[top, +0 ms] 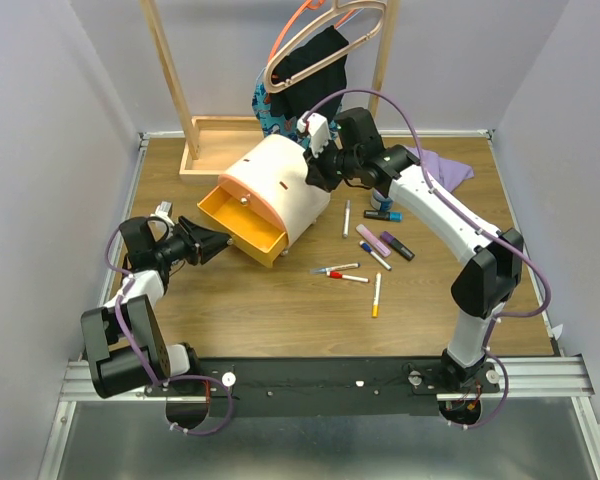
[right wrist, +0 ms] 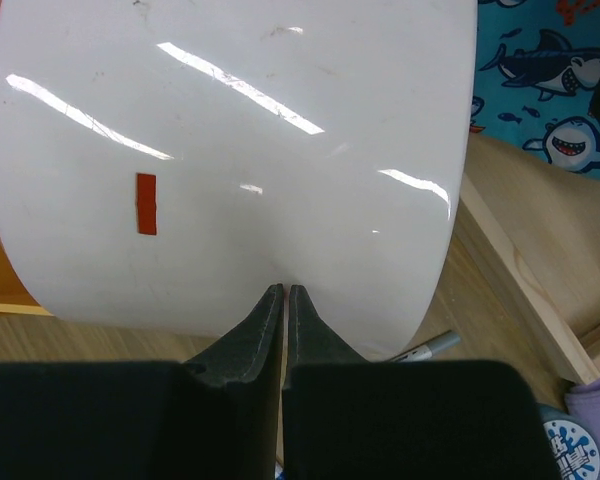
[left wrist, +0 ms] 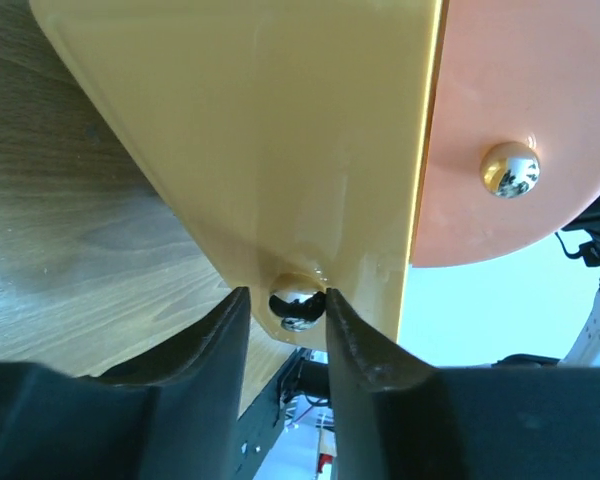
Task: Sort the stationery into containers
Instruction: Open the drawer in the storage box.
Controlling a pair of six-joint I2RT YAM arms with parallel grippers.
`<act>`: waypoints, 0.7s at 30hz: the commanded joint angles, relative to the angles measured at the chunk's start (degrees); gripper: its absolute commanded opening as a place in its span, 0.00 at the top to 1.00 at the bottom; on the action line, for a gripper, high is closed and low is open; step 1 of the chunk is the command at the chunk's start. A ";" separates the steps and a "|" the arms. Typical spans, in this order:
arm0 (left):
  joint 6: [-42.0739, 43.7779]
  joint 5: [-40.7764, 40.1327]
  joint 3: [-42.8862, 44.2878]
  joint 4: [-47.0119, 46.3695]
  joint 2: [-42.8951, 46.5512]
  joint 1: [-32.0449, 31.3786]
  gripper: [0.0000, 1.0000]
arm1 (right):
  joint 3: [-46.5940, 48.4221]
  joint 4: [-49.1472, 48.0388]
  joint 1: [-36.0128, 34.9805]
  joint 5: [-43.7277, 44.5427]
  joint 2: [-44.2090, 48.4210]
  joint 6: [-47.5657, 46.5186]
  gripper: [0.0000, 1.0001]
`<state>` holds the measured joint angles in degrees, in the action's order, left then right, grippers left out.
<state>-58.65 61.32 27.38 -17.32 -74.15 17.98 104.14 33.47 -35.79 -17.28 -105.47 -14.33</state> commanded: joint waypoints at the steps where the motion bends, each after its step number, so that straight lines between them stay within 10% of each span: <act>1: 5.83 -2.26 1.54 6.86 -0.47 1.09 0.53 | -1.57 2.56 -0.33 2.25 -0.26 -1.14 0.87; 21: -5.95 -0.06 -1.45 -4.93 4.98 -0.22 0.48 | -3.42 2.12 -0.33 2.42 1.41 -1.49 0.87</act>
<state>-62.43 61.12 25.98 -20.51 -70.83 18.00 101.75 33.56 -35.79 -15.70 -104.60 -15.09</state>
